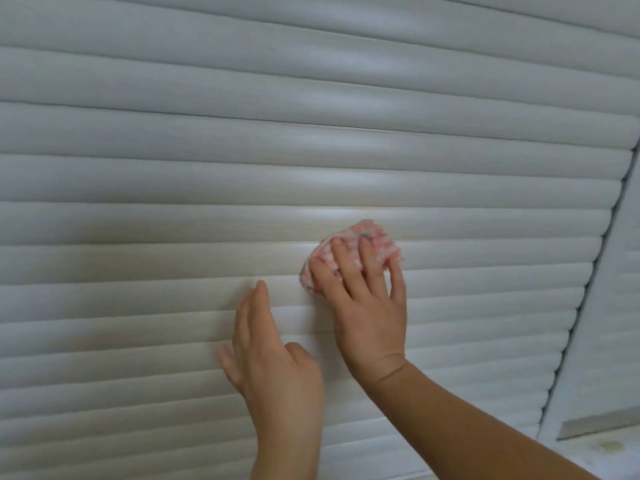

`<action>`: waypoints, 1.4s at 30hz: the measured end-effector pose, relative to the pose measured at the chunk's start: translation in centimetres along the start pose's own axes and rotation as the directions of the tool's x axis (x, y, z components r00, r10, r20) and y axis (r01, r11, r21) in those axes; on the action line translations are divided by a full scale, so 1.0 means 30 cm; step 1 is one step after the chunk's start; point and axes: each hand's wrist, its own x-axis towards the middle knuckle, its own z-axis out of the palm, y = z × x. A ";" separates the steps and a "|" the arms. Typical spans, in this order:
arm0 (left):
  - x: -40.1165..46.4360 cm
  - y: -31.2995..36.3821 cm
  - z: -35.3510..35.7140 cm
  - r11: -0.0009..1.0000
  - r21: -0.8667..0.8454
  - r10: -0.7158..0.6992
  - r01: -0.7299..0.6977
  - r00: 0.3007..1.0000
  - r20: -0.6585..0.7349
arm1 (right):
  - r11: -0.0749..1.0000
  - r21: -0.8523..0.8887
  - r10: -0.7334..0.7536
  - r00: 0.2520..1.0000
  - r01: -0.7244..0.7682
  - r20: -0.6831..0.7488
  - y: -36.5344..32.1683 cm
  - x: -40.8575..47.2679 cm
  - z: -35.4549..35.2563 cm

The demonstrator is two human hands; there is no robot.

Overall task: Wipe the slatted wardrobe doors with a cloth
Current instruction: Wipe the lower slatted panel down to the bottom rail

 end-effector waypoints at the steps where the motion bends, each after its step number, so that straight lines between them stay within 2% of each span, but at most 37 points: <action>1: 0.000 0.001 -0.002 1.000 -0.012 -0.016 0.016 1.000 0.006 | 0.999 -0.004 -0.050 0.999 0.050 -0.008 -0.009 0.008 -0.007; 3: 0.007 0.002 -0.006 0.999 -0.028 -0.016 0.017 0.999 0.031 | 0.993 -0.029 -0.111 0.994 0.111 0.002 0.008 0.024 -0.021; 5: 0.021 0.006 -0.012 0.999 -0.022 0.040 -0.039 0.998 0.055 | 0.992 -0.087 -0.082 0.995 0.087 0.054 0.066 0.033 -0.035; 6: 0.030 0.006 -0.020 0.999 -0.019 0.052 -0.051 0.995 0.081 | 0.995 -0.102 0.004 0.997 0.004 0.075 0.099 0.034 -0.043; 8: 0.046 0.003 -0.034 0.999 0.013 0.049 -0.052 0.988 0.150 | 0.953 -0.060 0.301 0.949 -0.296 0.094 0.152 0.048 -0.067; 10: 0.056 -0.001 -0.052 0.998 0.039 0.046 -0.055 0.978 0.206 | 0.801 0.002 0.594 0.795 -0.599 0.123 0.162 0.083 -0.078; 11: 0.060 -0.003 -0.058 0.997 0.051 0.042 -0.056 0.972 0.230 | 0.738 0.016 0.667 0.733 -0.674 0.131 0.152 0.103 -0.075; 12: 0.064 -0.006 -0.063 0.997 0.061 0.033 -0.050 0.967 0.253 | 0.718 0.027 0.688 0.715 -0.695 0.126 0.124 0.125 -0.069; 13: 0.068 -0.007 -0.067 0.997 0.068 0.025 -0.044 0.962 0.270 | 0.743 0.038 0.662 0.743 -0.668 0.099 0.088 0.143 -0.063; 14: 0.070 -0.008 -0.069 0.997 0.069 0.022 -0.043 0.960 0.278 | 0.802 0.045 0.594 0.803 -0.596 0.046 0.045 0.157 -0.055; 17: 0.079 -0.015 -0.068 0.998 0.054 0.010 -0.026 0.963 0.269 | 0.964 -0.008 0.267 0.964 -0.267 -0.004 -0.072 0.179 -0.031; 20: 0.086 -0.012 -0.069 0.999 0.050 -0.006 -0.007 0.967 0.256 | 1.000 -0.001 0.012 1.000 -0.012 0.024 -0.112 0.211 -0.047; 22: 0.086 -0.009 -0.070 0.998 0.061 -0.015 0.000 0.968 0.249 | 0.998 -0.027 -0.062 0.997 0.064 0.052 -0.066 0.214 -0.059; 24: 0.088 -0.010 -0.072 0.997 0.073 -0.021 0.003 0.969 0.244 | 0.996 -0.089 0.003 0.997 0.005 0.082 0.027 0.183 -0.062; 26: 0.088 -0.009 -0.071 0.997 0.075 -0.025 0.007 0.969 0.244 | 0.972 -0.102 0.220 0.972 -0.212 0.079 0.125 0.148 -0.078; 28: 0.084 -0.003 -0.069 0.997 0.080 -0.035 0.016 0.970 0.239 | 0.893 -0.048 0.450 0.887 -0.447 0.101 0.178 0.127 -0.084; 30: 0.080 0.004 -0.067 0.996 0.086 -0.043 0.023 0.971 0.234 | 0.828 -0.006 0.558 0.824 -0.560 0.093 0.170 0.127 -0.078; 32: 0.081 0.008 -0.066 0.996 0.085 -0.045 0.026 0.971 0.234 | 0.838 0.026 0.543 0.838 -0.545 0.049 0.124 0.143 -0.073; 38: 0.094 0.008 -0.083 0.996 0.086 -0.041 0.020 0.969 0.243 | 0.967 0.055 0.252 0.967 -0.249 -0.039 -0.022 0.202 -0.047; 42: 0.111 0.007 -0.104 0.997 0.067 -0.043 0.027 0.965 0.260 | 0.981 0.154 0.131 0.987 -0.115 -0.098 -0.086 0.244 -0.042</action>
